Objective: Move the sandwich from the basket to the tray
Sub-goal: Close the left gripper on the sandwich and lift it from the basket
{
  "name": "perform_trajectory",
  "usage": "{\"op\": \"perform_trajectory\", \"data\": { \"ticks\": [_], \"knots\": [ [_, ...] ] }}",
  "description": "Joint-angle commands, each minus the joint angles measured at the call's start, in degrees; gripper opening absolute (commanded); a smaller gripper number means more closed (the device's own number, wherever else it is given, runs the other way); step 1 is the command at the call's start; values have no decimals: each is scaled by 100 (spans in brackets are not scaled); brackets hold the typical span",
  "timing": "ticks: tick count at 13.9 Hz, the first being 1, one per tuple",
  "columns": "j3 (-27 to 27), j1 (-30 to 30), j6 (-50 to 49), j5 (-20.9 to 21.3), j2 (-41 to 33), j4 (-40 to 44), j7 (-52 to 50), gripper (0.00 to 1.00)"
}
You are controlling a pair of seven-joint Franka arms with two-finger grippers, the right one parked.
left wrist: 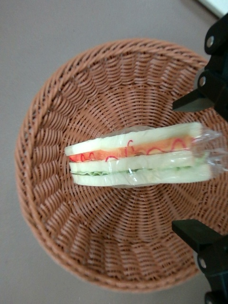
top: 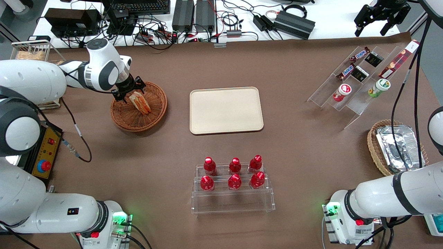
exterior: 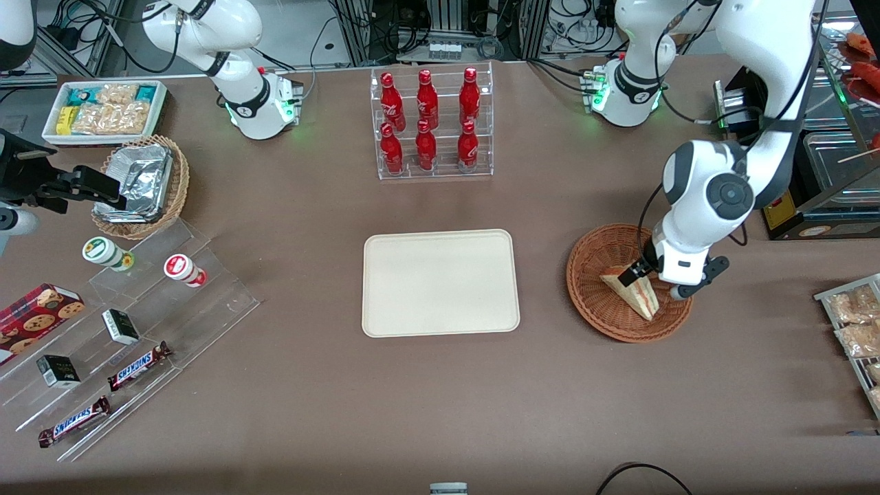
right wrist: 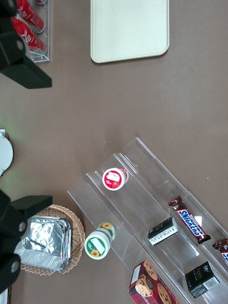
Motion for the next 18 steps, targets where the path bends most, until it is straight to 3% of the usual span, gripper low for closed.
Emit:
{"op": "perform_trajectory", "data": {
  "ticks": [1, 2, 3, 5, 9, 12, 15, 18],
  "knots": [
    [24, -54, 157, 102, 243, 53, -178, 100],
    [24, -54, 166, 102, 296, 70, -178, 98],
    [24, -54, 166, 102, 323, 79, -178, 82],
    [24, -54, 131, 93, 306, 114, -169, 4],
    [15, -54, -315, 128, 52, 508, -116, 0],
    [15, -115, -1658, 137, -274, 1341, 42, 0],
    [15, -597, -2521, 163, -170, 2519, -54, 0],
    [15, -1229, -2812, 154, -55, 3136, -72, 0]
  ]
}}
